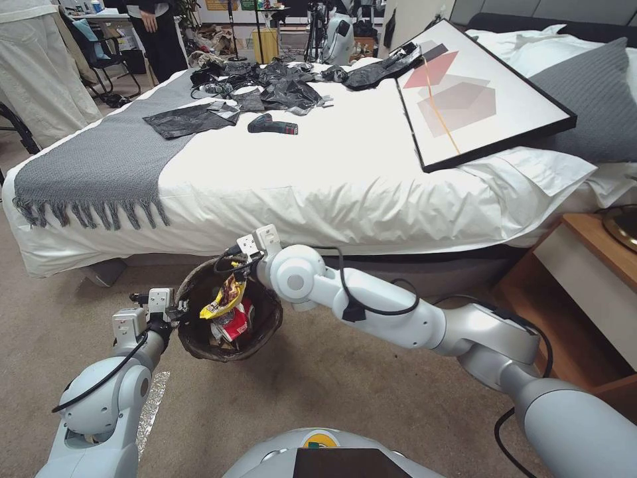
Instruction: Pick up the trash bin, then pick up the garbage from the floor and place it into the trash bin.
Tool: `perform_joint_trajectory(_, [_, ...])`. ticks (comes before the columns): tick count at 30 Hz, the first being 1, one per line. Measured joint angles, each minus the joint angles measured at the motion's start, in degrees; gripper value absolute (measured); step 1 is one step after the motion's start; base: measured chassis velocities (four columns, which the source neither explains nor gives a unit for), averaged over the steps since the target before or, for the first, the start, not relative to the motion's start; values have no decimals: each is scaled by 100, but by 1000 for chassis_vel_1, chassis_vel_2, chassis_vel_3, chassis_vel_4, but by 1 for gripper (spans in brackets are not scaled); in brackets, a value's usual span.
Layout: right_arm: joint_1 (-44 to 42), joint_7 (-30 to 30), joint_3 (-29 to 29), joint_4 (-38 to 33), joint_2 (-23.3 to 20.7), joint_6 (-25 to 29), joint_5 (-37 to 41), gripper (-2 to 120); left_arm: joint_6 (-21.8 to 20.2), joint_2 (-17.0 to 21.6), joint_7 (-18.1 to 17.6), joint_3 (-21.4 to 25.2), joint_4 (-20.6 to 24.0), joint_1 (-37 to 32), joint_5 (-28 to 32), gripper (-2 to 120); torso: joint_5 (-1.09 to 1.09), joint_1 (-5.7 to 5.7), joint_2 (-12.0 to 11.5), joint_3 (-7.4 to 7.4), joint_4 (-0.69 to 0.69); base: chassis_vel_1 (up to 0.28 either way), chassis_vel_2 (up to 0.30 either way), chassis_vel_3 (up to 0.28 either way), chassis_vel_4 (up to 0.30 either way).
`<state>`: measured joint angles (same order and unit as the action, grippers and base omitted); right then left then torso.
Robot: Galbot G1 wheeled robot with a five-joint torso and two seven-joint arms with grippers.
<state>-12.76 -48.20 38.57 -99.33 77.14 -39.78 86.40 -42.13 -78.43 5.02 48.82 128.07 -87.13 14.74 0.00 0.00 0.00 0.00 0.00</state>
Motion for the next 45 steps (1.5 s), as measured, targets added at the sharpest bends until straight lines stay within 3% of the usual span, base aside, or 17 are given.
perform_joint_trajectory(14, [-130, 345, 85, 1209, 543, -16, -574, 0, 0, -1, 9, 29, -1, -35, 36, 0, 0, 0, 0, 0, 1, 0, 0, 0, 0])
perform_joint_trajectory(29, [-210, 462, 56, 1489, 768, -1, -751, 51, 3, -22, 19, 53, -5, -70, 62, 0, 0, 0, 0, 0, 0, 0, 0, 0, 0])
perform_joint_trajectory(38, [-39, 91, 102, 1010, 713, -24, -309, 87, 3, -33, 15, 48, -55, -30, 39, 0, 0, 0, 0, 0, 1, 0, 0, 0, 0])
perform_joint_trajectory(42, [99, -76, 106, 597, 576, -25, -43, 99, 1, -32, 14, 48, -83, -10, 37, 0, 1, 0, 0, 0, 0, 0, 0, 0, 0])
perform_joint_trajectory(45, [202, -146, 105, 374, 481, -22, 134, 100, 0, -36, 14, 44, -108, 6, 35, 0, 1, 0, 0, 0, 0, 0, 0, 0, 0])
